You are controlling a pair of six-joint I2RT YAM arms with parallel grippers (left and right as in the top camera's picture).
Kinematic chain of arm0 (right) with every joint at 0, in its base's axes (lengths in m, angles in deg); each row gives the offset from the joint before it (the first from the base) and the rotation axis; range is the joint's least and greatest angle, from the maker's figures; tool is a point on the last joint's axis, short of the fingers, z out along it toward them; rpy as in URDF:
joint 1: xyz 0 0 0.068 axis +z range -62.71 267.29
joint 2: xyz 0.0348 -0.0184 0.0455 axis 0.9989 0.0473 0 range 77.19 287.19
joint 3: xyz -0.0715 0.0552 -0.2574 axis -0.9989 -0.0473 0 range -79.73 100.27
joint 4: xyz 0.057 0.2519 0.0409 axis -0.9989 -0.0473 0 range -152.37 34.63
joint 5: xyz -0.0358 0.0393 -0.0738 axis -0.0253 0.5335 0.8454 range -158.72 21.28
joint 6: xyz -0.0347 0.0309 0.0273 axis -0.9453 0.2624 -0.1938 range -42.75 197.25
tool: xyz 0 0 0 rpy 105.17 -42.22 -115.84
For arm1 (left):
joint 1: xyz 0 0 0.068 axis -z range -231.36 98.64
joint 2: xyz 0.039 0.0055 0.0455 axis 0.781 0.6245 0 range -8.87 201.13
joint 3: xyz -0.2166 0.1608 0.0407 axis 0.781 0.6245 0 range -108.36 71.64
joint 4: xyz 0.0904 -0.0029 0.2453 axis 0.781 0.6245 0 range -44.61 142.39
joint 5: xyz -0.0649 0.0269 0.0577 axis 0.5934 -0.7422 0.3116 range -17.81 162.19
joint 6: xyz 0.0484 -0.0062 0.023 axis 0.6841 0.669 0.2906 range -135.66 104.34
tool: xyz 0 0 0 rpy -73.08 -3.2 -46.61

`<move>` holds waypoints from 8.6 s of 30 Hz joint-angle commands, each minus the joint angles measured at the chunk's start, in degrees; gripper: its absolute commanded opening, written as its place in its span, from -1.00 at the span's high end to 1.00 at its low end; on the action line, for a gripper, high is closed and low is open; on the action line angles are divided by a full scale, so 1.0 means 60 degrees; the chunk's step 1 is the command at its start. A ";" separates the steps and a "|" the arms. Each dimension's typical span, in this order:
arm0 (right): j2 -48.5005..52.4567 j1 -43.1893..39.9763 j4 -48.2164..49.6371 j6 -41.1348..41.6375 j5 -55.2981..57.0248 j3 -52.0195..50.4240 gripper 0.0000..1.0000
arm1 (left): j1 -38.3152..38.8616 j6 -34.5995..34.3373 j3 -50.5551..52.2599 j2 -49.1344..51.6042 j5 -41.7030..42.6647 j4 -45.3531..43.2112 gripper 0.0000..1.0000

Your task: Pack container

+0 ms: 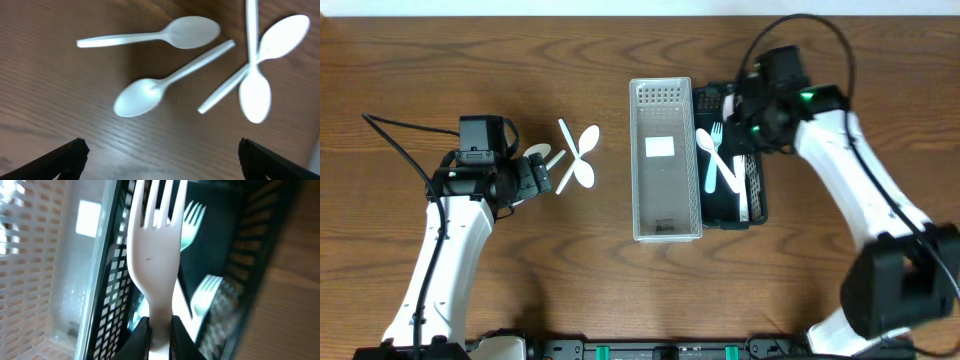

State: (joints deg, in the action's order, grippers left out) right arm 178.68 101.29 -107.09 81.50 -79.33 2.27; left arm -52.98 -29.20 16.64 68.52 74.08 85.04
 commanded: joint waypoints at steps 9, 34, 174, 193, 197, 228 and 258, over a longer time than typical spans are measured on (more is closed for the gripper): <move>-0.0663 -0.0827 0.0058 0.0215 0.0623 0.1188 -0.25 | -0.0040 -0.0361 -0.0106 0.0036 0.1075 0.0186 -0.96; -0.1268 -0.5876 -0.0776 0.1071 0.0124 0.0925 -0.99 | 0.0776 0.3453 -0.4186 0.3665 0.0324 0.2608 -0.85; -0.1271 -0.5876 -0.0750 0.1071 0.0794 0.0922 -0.98 | -0.0860 0.7187 -0.3745 0.6674 -0.0725 0.0765 0.88; -0.1271 -0.5876 -0.0892 0.1071 0.0790 0.0922 -0.99 | 0.3260 0.0339 -0.6328 0.3504 0.0255 0.3756 0.88; -0.1271 -0.5876 -0.0892 0.1071 0.0794 0.0922 -0.98 | 0.4641 -0.0860 -0.6280 0.3694 0.0255 0.2878 0.88; -0.1271 -0.5876 -0.0991 0.1075 0.0652 0.0922 -0.99 | 0.1854 -0.1894 -0.5661 0.5574 -0.0627 0.1803 -0.20; -0.1271 -0.5876 -0.1392 0.1071 0.0656 0.0922 -0.98 | 0.1836 -0.1909 -0.5668 0.7752 -0.0546 0.0761 0.88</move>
State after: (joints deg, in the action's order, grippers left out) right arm 170.62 66.51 -115.18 87.34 -75.16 7.95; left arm -41.84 -41.70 -17.63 114.57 70.50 88.94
